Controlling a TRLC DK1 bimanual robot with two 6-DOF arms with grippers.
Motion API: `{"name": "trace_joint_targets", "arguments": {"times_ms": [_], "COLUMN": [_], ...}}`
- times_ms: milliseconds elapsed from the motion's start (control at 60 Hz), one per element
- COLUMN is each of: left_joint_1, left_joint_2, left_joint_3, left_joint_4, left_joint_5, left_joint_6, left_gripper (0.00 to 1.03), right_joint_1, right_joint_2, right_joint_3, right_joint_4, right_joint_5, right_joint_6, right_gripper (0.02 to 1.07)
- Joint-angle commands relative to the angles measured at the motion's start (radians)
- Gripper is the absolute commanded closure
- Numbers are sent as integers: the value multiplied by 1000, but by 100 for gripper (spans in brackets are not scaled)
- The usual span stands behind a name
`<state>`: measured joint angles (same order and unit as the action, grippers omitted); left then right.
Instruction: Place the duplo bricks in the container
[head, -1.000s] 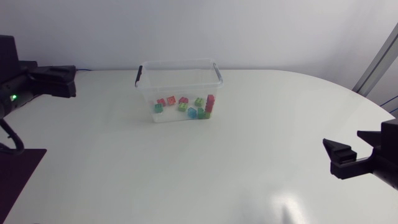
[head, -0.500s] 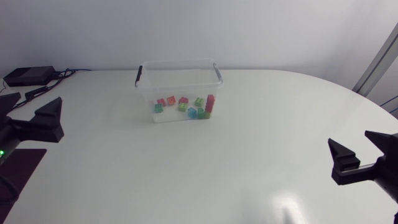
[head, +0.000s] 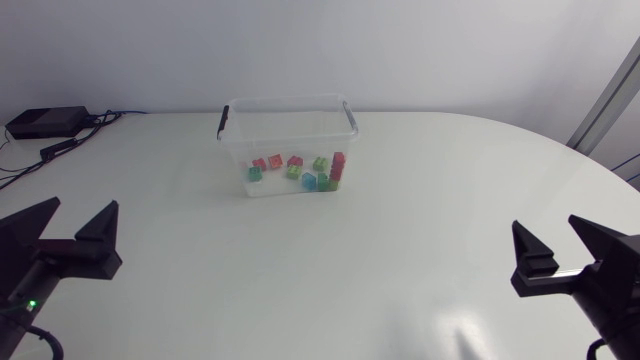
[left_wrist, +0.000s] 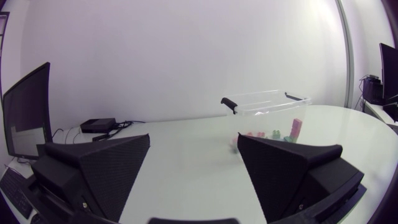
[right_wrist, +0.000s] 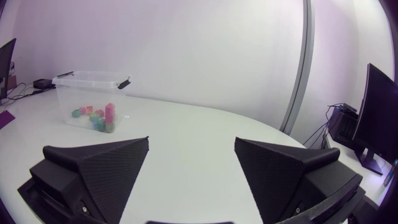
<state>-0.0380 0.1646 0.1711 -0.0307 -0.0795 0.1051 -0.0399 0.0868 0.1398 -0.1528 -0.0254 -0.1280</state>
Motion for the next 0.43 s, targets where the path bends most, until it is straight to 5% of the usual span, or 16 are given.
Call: {"name": "trace_joint_targets", "arguments": {"times_ms": [0,417], "left_joint_1": [15,38], "left_joint_2": [-48,-165], "left_joint_3": [-58,-171], "left_joint_4": [18,31], "left_joint_5": [24,80], "left_joint_6": [-48,-105], "left_gripper": [5,5], "right_joint_1": [14,40], "right_joint_2": [-27,-87], "right_joint_3": [-52,-140], "right_joint_4": [46,153], "right_joint_5": [12,25], "right_joint_6": [55,128], "right_gripper": [7,7]}}
